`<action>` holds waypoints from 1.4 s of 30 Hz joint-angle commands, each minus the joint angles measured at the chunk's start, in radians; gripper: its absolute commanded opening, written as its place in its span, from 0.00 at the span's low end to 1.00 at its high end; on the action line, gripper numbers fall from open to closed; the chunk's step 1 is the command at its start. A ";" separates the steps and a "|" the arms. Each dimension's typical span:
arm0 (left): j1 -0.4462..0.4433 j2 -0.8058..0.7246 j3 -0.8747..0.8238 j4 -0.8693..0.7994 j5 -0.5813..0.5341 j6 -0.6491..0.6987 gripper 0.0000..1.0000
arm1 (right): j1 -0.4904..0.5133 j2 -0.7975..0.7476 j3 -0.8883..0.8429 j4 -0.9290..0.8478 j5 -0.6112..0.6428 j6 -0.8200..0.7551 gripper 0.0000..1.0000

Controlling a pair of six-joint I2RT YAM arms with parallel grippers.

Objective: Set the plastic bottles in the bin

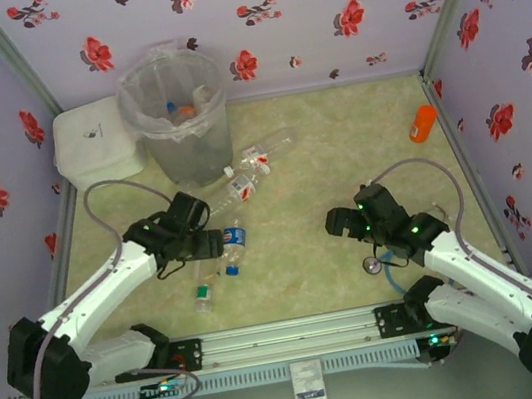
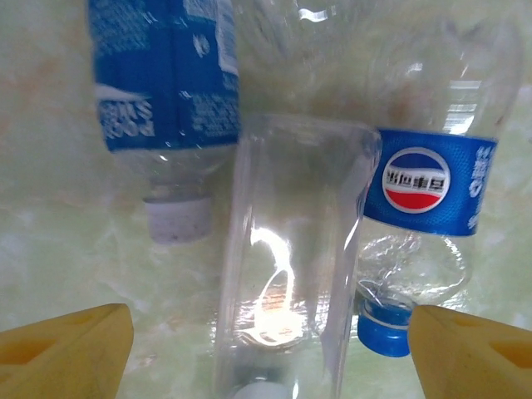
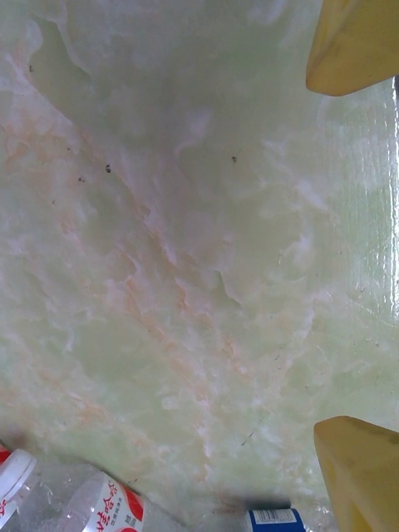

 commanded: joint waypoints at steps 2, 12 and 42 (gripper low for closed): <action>-0.035 0.042 -0.071 0.108 -0.028 -0.095 0.82 | -0.006 0.004 -0.022 0.035 -0.014 0.016 0.99; -0.044 0.140 -0.062 0.126 -0.031 -0.099 0.53 | -0.006 0.015 -0.029 0.052 -0.026 0.020 0.99; 0.221 0.238 1.040 -0.064 -0.046 0.264 0.21 | -0.006 -0.108 -0.002 -0.082 0.036 0.011 0.99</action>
